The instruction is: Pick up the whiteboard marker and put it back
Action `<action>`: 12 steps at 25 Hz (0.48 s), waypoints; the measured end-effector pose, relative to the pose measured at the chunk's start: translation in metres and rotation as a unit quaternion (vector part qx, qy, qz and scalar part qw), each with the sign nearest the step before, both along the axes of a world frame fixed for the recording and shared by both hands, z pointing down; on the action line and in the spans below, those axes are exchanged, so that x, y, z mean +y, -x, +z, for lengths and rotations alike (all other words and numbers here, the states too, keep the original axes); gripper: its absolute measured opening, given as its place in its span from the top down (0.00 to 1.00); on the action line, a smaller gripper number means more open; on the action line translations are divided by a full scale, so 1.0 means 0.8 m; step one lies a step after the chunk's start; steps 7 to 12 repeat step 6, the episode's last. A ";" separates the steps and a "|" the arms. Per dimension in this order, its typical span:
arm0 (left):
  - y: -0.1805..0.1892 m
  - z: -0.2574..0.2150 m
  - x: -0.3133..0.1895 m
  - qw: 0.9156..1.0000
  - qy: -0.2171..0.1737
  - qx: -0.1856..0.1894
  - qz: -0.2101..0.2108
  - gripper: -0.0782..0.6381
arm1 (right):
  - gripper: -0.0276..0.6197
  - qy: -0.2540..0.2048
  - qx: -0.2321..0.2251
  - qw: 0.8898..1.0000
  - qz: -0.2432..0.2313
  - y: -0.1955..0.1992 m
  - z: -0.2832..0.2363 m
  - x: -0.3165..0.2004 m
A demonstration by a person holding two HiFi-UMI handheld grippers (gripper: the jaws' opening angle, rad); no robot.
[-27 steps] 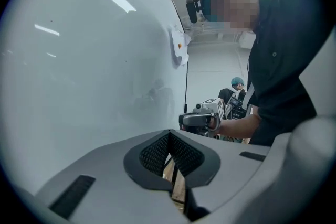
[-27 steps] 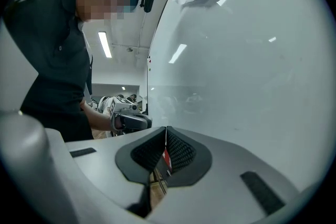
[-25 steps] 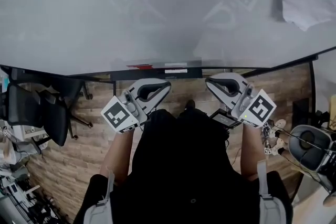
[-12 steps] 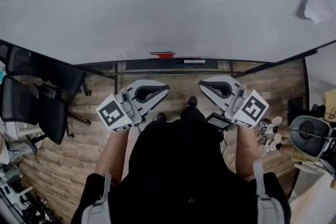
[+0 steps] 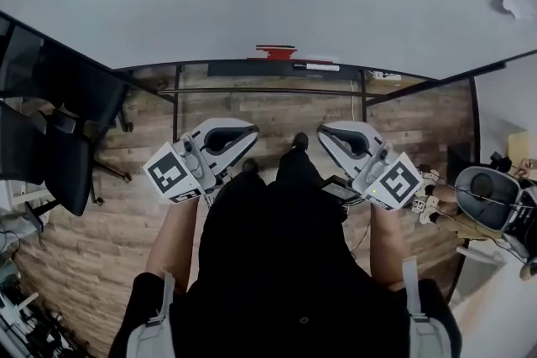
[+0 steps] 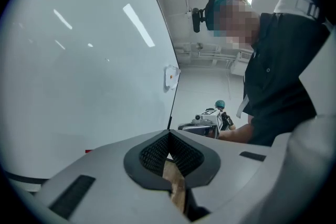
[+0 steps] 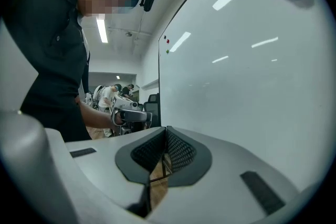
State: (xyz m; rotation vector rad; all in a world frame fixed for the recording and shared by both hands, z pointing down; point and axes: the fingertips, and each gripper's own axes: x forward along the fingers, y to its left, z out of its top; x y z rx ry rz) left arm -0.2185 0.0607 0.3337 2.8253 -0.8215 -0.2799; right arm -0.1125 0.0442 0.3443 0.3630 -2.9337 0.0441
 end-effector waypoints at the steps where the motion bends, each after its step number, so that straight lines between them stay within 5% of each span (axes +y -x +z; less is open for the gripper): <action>1: -0.001 0.000 0.005 1.000 -0.006 0.001 -0.002 0.88 | 0.93 0.002 0.002 1.000 -0.001 0.002 0.001 0.005; 6: 0.014 0.000 0.019 0.998 -0.054 -0.002 -0.022 0.88 | 0.93 -0.006 -0.020 1.000 0.021 0.013 -0.009 0.008; 12: 0.014 0.000 0.019 0.998 -0.054 -0.002 -0.022 0.88 | 0.93 -0.006 -0.020 1.000 0.021 0.013 -0.009 0.008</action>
